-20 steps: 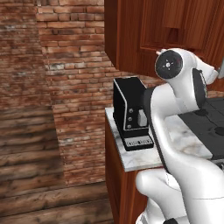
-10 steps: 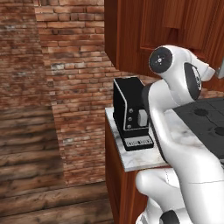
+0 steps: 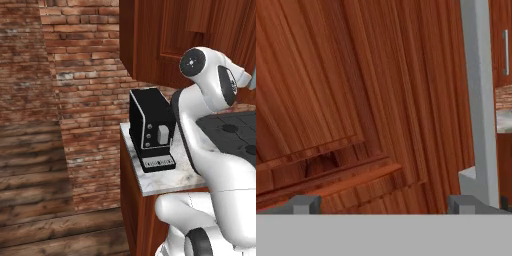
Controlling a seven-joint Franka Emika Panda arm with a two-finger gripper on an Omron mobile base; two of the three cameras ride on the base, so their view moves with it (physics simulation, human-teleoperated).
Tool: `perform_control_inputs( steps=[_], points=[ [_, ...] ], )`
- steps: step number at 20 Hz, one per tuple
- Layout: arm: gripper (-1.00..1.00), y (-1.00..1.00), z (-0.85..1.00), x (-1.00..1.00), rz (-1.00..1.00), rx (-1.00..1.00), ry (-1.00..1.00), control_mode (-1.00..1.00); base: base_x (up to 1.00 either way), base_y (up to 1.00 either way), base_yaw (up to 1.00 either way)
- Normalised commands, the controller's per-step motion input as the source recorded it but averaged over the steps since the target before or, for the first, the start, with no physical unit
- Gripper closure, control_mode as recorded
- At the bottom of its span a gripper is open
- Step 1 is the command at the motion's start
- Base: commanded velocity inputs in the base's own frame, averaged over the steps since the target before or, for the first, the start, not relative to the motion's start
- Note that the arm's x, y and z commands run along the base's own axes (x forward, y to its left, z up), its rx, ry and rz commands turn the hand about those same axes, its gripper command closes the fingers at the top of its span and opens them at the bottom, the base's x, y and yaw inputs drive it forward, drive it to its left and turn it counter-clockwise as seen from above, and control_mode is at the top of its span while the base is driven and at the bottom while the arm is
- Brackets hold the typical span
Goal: Close all open cabinet doors.
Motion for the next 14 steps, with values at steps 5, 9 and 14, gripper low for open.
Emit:
perform_control_inputs(
  steps=[5, 9, 14],
  points=[
    [-1.00, -0.46, -0.04, 0.23, 0.00, 0.00, 0.00, -1.00, 0.00, 0.00, 0.00],
    [-1.00, -0.31, -0.02, 0.36, 0.00, 0.00, 0.00, -1.00, 0.00, 0.00, 0.00],
    [-1.00, -0.06, 0.00, 0.48, 0.00, 0.00, 0.00, -1.00, 0.00, 0.00, 0.00]
  ],
)
